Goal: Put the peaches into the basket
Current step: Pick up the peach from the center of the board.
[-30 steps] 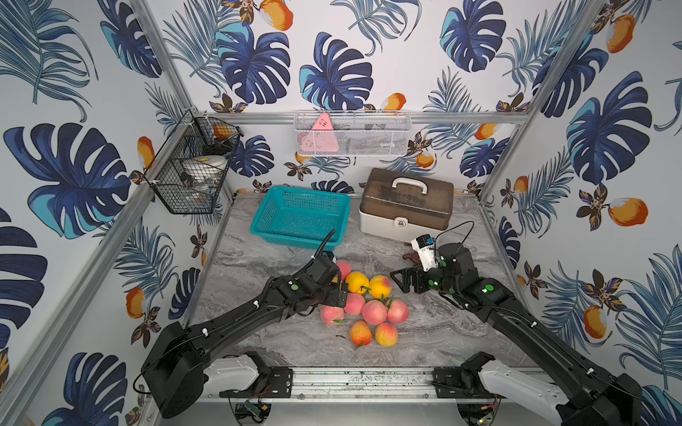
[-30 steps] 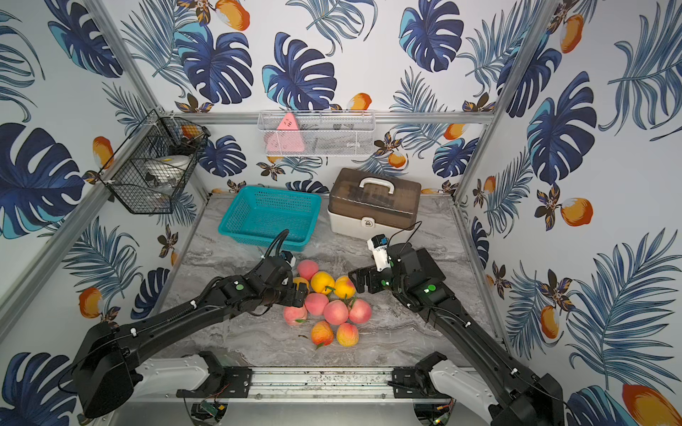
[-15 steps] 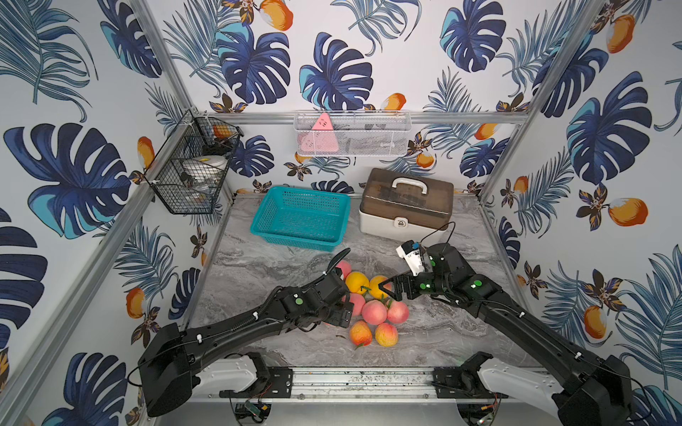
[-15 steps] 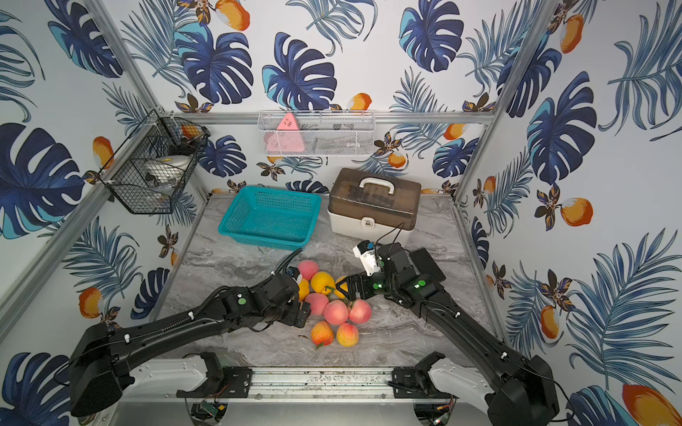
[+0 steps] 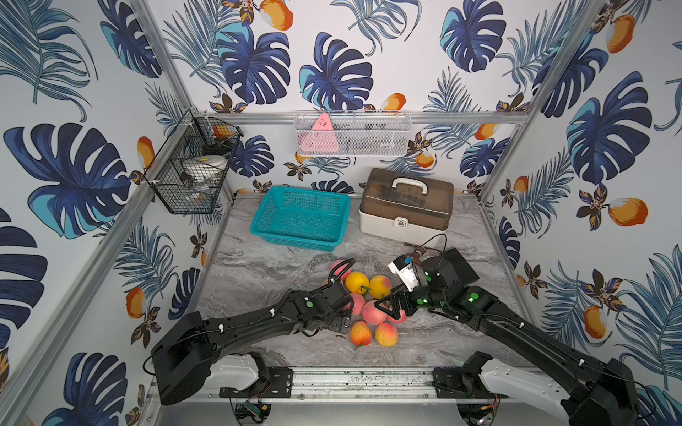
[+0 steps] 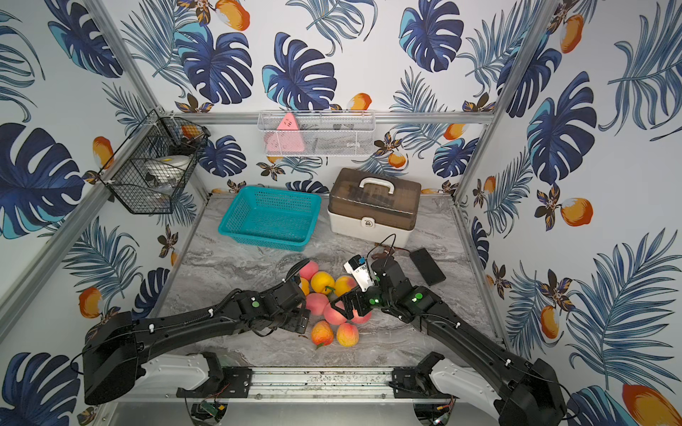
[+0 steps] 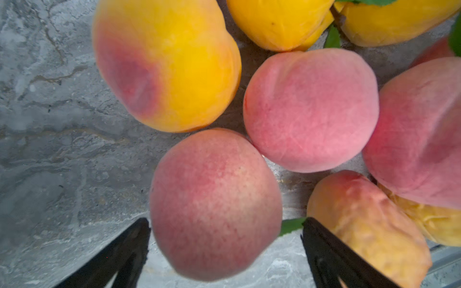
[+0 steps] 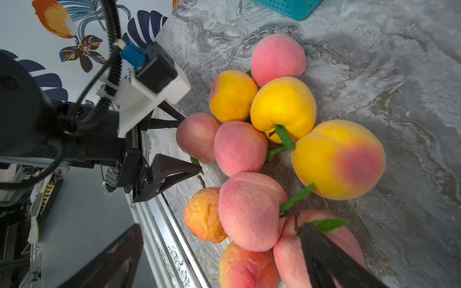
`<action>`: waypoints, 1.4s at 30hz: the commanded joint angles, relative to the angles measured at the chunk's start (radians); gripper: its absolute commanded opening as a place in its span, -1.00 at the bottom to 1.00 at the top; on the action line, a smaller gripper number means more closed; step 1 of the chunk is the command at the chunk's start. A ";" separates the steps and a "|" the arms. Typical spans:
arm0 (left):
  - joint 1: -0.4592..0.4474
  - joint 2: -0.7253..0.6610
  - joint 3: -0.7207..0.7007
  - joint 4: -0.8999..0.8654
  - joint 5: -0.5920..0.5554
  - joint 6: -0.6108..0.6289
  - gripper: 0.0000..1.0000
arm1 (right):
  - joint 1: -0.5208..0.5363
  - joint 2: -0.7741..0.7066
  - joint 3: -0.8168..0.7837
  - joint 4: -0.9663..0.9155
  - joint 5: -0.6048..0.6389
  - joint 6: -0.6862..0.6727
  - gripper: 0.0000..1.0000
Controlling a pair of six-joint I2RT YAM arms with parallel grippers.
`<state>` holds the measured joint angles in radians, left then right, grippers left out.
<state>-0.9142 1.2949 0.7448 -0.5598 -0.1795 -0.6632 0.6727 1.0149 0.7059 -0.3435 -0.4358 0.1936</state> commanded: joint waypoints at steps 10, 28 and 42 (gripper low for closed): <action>0.000 0.006 -0.040 0.058 -0.036 -0.032 0.84 | 0.004 0.035 0.006 0.029 0.025 -0.015 1.00; 0.000 0.034 -0.012 0.096 -0.048 -0.009 0.82 | 0.004 0.016 -0.011 0.049 0.019 -0.016 1.00; 0.005 0.021 -0.020 0.077 -0.053 -0.006 0.27 | 0.004 0.015 -0.013 0.057 0.019 -0.020 1.00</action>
<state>-0.9100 1.3315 0.7250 -0.4675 -0.2100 -0.6731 0.6750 1.0325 0.6941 -0.3073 -0.4088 0.1818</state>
